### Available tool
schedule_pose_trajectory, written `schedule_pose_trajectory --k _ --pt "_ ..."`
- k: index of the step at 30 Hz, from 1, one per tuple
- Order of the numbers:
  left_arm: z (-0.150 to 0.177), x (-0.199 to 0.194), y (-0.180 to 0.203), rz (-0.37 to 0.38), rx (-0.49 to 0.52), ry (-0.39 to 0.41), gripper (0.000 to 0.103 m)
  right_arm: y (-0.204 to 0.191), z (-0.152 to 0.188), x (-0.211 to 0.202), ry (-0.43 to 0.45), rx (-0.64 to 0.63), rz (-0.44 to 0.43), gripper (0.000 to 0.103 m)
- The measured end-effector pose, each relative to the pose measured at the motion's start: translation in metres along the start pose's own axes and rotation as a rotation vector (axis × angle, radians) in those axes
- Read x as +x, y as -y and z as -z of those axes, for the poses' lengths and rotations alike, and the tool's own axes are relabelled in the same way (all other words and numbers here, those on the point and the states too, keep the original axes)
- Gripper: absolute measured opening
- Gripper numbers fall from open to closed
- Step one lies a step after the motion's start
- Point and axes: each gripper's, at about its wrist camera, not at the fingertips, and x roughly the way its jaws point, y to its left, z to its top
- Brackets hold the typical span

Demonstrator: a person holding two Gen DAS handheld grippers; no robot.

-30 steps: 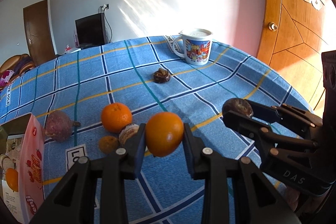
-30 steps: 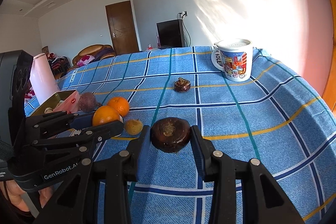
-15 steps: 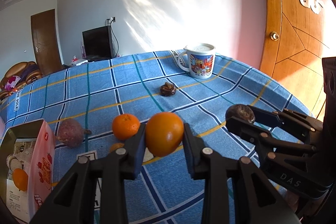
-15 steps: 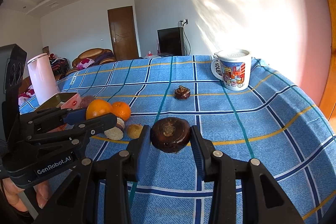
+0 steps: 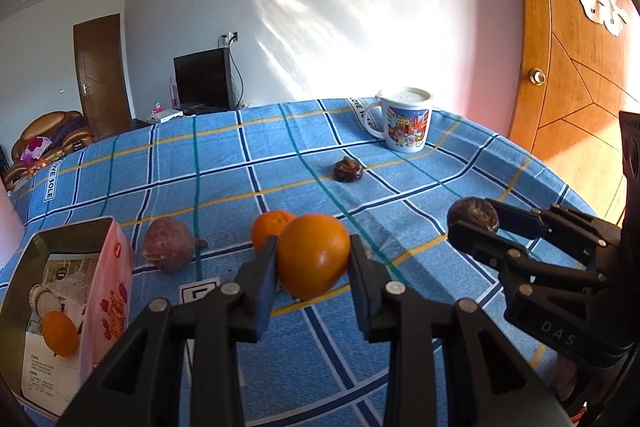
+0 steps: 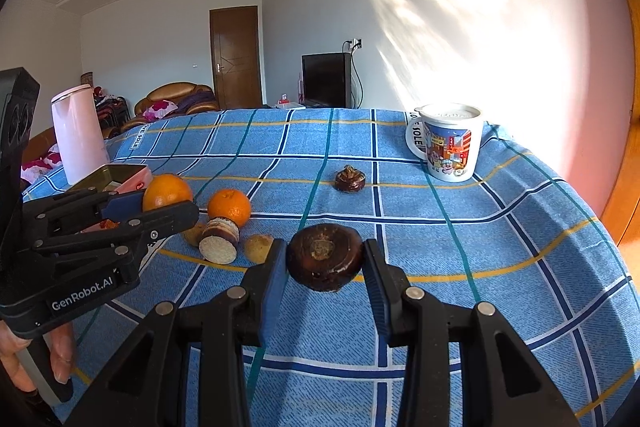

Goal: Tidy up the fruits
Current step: 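Carry the bun and orange into the tin box and open both tools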

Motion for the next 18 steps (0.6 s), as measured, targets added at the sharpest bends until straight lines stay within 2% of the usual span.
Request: schedule_pose_trajectory --k 6,14,18 --pt "0.001 -0.018 -0.044 -0.042 -0.063 0.01 0.034 -0.028 -0.018 0.0 0.007 -0.025 -0.07 0.04" --pt "0.006 -0.055 -0.119 -0.189 -0.14 0.044 0.034 -0.084 -0.048 0.004 0.013 -0.081 -0.201 0.04" --pt "0.014 -0.067 -0.151 -0.261 -0.168 0.029 0.034 -0.119 -0.061 0.011 0.007 -0.123 -0.264 0.04"
